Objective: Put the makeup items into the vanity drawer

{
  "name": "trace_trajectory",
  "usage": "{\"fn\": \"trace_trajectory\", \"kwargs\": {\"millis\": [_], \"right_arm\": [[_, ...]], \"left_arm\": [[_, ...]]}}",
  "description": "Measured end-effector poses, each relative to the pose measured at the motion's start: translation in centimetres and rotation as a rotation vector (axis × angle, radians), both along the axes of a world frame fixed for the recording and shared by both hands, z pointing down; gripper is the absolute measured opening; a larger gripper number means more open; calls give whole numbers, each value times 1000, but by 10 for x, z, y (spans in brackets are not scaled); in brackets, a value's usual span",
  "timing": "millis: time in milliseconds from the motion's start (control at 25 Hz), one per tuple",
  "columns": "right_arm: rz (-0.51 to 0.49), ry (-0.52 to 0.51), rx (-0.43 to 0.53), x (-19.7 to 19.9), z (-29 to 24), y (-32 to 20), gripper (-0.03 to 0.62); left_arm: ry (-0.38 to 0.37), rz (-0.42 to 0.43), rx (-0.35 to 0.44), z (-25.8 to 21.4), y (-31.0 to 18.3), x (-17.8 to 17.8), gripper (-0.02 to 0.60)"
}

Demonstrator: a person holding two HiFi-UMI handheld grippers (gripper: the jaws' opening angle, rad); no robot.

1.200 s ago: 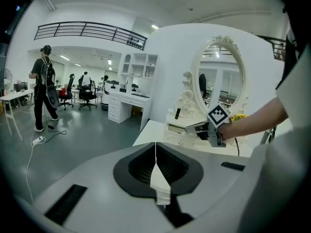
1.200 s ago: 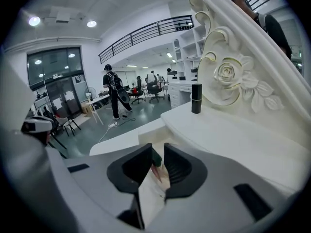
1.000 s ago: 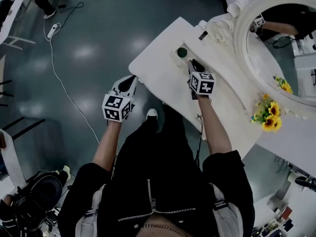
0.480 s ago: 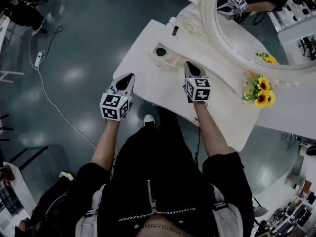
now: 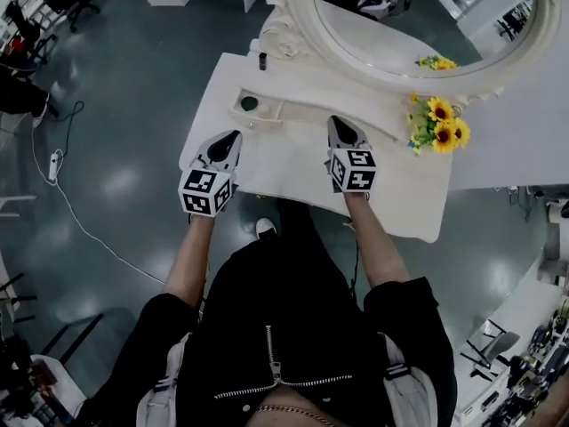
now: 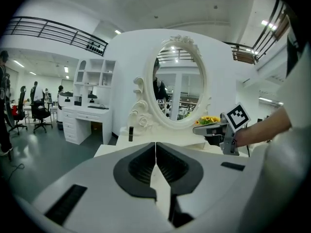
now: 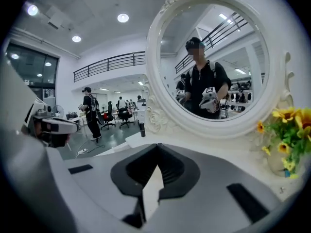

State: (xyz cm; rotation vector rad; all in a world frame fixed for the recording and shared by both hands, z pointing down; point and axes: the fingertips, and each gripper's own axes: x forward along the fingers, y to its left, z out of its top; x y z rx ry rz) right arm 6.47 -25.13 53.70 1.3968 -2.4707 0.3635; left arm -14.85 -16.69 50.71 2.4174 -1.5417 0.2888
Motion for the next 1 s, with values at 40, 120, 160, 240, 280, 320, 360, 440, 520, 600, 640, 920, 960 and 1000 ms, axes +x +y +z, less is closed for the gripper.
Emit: {"fn": "trace_trajectory", "kwargs": {"millis": [40,120,160,240,280,320,360,440,520,600,640,920,960,1000], "right_arm": [[22,-3,1,9,-1,2,5],[62,-6,5,27,-4,8,5],[80,-6,8,36,-6,11,5],[106,-6,17,50,-10,18,5],[116,-5,24,55,-12,21,4],[124,-5,30,59,-15,24,3],[130,-6,36,63,-16,27,5],[141,-10,44,68,-19,30,3],[148,-14,49,71,-20,31,3],[149,-16,50,73,-21,32,5],[146,-17,51,73,-21,33,5],[124,-17,58,67,-24,32,3],[120,-17,59,67,-25,32,5],[117,-18,61,67,-25,31,5]], "left_arm": [[0,17,7,-3,-3,6,21],[0,49,19,-8,-8,19,21],[0,63,25,-10,-10,24,21],[0,84,34,-14,-14,33,21],[1,92,37,-15,-14,37,21],[1,98,40,-16,-15,39,21],[0,105,42,-17,-15,41,21],[-1,114,45,-17,-16,45,21],[-2,119,45,-17,-17,46,21],[-4,119,46,-17,-16,47,21],[-5,117,46,-17,-15,48,21],[-6,100,44,-17,-13,43,21],[-6,98,43,-17,-13,43,21],[-7,97,44,-17,-13,44,21]]}}
